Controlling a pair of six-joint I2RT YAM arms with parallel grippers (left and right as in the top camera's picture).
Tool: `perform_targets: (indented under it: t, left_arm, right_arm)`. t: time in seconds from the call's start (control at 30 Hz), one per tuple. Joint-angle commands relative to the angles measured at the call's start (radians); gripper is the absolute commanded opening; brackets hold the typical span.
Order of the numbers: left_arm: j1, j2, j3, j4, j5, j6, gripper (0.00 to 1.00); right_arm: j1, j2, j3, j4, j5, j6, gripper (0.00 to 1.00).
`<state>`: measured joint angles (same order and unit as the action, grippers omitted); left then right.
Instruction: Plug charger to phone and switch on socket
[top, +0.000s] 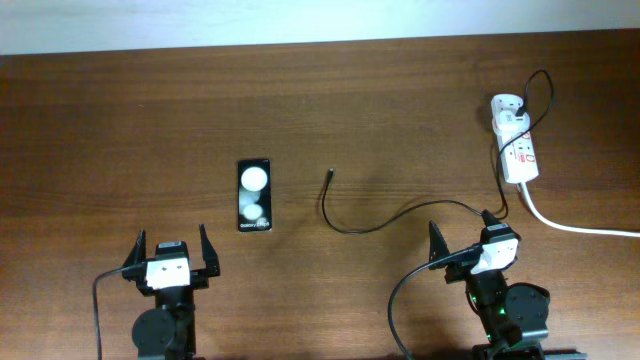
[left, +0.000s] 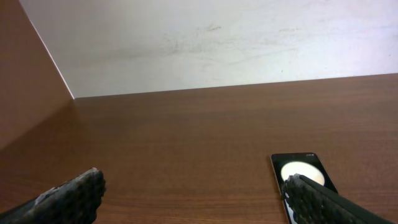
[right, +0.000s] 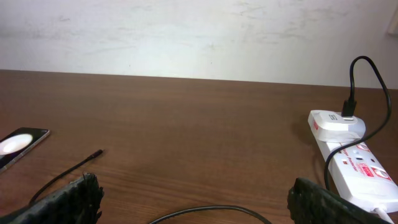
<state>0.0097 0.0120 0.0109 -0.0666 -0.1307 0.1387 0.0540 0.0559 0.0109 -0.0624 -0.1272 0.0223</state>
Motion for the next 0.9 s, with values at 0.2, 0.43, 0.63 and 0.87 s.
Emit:
perform_targets:
  t: [0.2,0.43,0.63,0.87]
  left_arm:
    - [0.000,-0.005,-0.002,-0.006,0.003,0.009,0.99]
    - [0.000,-0.005,-0.002,-0.006,0.003,0.009,0.99]
    - [0.000,-0.005,-0.002,-0.005,0.003,0.009,0.99]
    - [0.000,-0.005,-0.002,0.026,-0.008,0.009,0.99]
  right_arm:
    - [0.005,-0.006,-0.005,-0.005,0.008,0.004,0.99]
    - [0.005,-0.006,-0.005,-0.005,0.008,0.003,0.99]
    - [0.005,-0.006,-0.005,-0.005,0.008,0.003,0.99]
    - [0.005,-0.006,-0.005,-0.005,0.008,0.003,0.98]
